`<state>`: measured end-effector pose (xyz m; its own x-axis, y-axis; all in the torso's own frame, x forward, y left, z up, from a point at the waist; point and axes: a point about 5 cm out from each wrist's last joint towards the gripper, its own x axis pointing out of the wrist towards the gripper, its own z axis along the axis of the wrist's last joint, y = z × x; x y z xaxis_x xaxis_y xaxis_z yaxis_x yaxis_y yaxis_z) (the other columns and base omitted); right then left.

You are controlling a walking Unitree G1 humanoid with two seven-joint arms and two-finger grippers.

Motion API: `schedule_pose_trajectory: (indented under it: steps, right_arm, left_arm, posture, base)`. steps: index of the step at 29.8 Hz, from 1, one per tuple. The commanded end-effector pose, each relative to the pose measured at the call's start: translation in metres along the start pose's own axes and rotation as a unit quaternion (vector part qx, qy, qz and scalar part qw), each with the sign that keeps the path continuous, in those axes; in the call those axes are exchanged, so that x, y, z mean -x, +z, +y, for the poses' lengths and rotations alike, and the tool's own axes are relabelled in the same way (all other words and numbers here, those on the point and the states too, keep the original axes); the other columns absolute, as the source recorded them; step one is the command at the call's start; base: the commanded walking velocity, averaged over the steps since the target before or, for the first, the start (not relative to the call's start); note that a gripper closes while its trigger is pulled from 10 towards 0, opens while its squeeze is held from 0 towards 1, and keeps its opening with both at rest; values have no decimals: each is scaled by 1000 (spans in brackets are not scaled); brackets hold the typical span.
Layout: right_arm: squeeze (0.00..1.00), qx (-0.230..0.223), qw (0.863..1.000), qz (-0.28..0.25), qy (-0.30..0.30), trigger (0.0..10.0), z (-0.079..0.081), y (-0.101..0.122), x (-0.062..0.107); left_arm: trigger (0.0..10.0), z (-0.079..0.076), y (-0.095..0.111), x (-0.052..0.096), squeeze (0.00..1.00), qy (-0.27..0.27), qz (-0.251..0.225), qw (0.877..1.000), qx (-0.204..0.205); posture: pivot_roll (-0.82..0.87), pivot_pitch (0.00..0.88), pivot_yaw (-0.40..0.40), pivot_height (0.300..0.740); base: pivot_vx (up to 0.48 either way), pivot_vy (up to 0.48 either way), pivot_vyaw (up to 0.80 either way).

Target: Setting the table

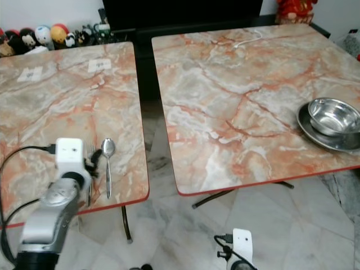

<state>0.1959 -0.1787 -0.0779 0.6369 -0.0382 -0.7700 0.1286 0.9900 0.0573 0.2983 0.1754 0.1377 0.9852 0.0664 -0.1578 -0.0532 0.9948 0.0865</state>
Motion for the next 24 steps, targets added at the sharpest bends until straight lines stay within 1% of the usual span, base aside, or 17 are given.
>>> schedule_pose_trajectory:
  steps: [1,4,5,8,10,11,12,13,15,17,18,20,24]
  right_arm:
    - [0,-4,1000,7,1,10000,1,-4,1]
    - [0,-5,1000,6,2,10000,2,-4,0]
    - [0,-6,1000,6,2,10000,2,-3,0]
    - [0,-4,1000,6,2,10000,2,-3,0]
    - [0,-5,1000,6,1,10000,2,-2,0]
    - [0,-5,1000,6,0,10000,1,-2,0]
    - [0,-5,1000,6,0,10000,1,-2,0]
    - [0,-4,1000,5,-1,10000,1,-2,0]
    - [0,-3,1000,5,-1,10000,1,-1,0]
    - [0,-4,1000,5,-2,10000,1,-1,0]
    - [0,-4,1000,5,-2,10000,1,-1,0]
    - [0,-5,1000,5,-2,10000,1,-1,0]
    - [0,-4,1000,5,-3,10000,0,-2,0]
  left_arm:
    - [10000,-4,-2,-4,0,3,12,1000,-9]
    - [10000,-6,-6,-10,0,15,34,999,-22]
    - [10000,-6,-5,-12,0,20,36,999,-24]
    - [10000,-12,2,-17,0,11,28,999,-40]
    - [10000,-14,2,-21,0,19,41,998,-47]
    - [10000,-13,-1,-24,0,33,58,996,-52]
    - [10000,-13,-1,-24,0,33,58,996,-52]
    - [10000,-16,-2,-29,0,30,70,995,-61]
    - [10000,-17,-2,-32,0,31,72,995,-69]
    - [10000,-20,-1,-38,0,38,78,993,-76]
    - [10000,-20,-1,-41,0,46,83,992,-85]
    - [10000,-19,-2,-42,0,54,89,991,-88]
    - [10000,-10,-6,-42,0,83,96,988,-91]
  posture:
    - [75,78,11,740]
    - [73,77,11,740]
    - [75,73,8,740]
    - [74,68,6,740]
    - [70,65,7,740]
    - [68,60,7,740]
    - [68,60,7,740]
    - [65,57,6,740]
    - [64,54,6,740]
    - [60,47,4,740]
    - [57,44,3,740]
    - [55,43,3,740]
    - [56,39,0,740]
  base:
    - [0,0,0]
    - [0,0,0]
    - [0,0,0]
    - [0,0,0]
    - [0,0,0]
    - [0,0,0]
    - [0,0,0]
    - [0,0,0]
    - [0,0,0]
    - [0,0,0]
    - [0,0,0]
    - [0,0,0]
    - [0,0,0]
